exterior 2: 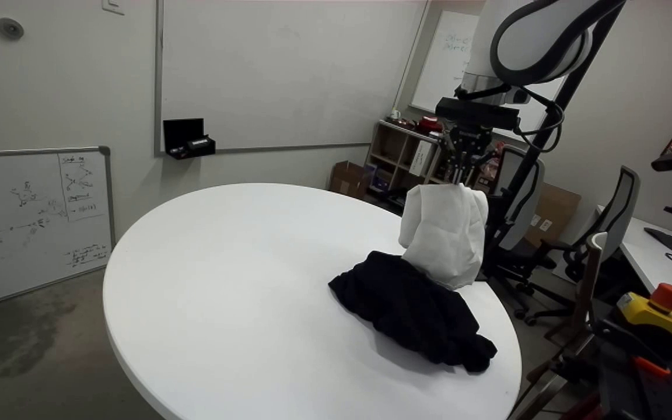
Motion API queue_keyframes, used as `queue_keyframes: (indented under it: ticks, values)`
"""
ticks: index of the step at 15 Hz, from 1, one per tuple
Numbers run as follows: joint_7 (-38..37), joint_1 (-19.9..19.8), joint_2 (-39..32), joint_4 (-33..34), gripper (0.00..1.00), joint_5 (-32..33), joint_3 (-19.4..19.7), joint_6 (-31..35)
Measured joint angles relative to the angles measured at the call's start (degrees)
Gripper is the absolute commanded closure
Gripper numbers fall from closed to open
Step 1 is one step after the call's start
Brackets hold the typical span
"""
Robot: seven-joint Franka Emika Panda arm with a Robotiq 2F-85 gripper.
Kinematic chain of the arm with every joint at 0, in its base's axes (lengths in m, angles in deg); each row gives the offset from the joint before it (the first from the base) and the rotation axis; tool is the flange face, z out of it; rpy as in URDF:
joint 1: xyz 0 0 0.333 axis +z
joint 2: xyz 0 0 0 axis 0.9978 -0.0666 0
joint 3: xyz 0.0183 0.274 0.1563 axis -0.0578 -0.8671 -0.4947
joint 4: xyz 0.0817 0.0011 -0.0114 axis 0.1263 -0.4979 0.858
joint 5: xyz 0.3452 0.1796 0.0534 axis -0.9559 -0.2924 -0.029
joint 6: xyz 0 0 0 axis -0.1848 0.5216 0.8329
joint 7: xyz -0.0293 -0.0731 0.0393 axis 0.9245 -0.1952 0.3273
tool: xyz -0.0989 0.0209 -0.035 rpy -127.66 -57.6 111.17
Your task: Pick up the white cloth from the tripod and place it on the table.
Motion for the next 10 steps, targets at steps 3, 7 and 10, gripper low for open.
queue_keyframes:
  ticks: [3, 7, 10]
  values:
    - [0.0, 0.0, -0.6, 0.0, 0.4, 0.1, 0.0, -0.1]
    - [0.0, 0.0, -1.1, 0.0, 0.62, 0.1, 0.1, -0.2]
    - [0.0, 0.0, -1.4, 0.0, 0.67, 0.2, 0.3, -0.4]
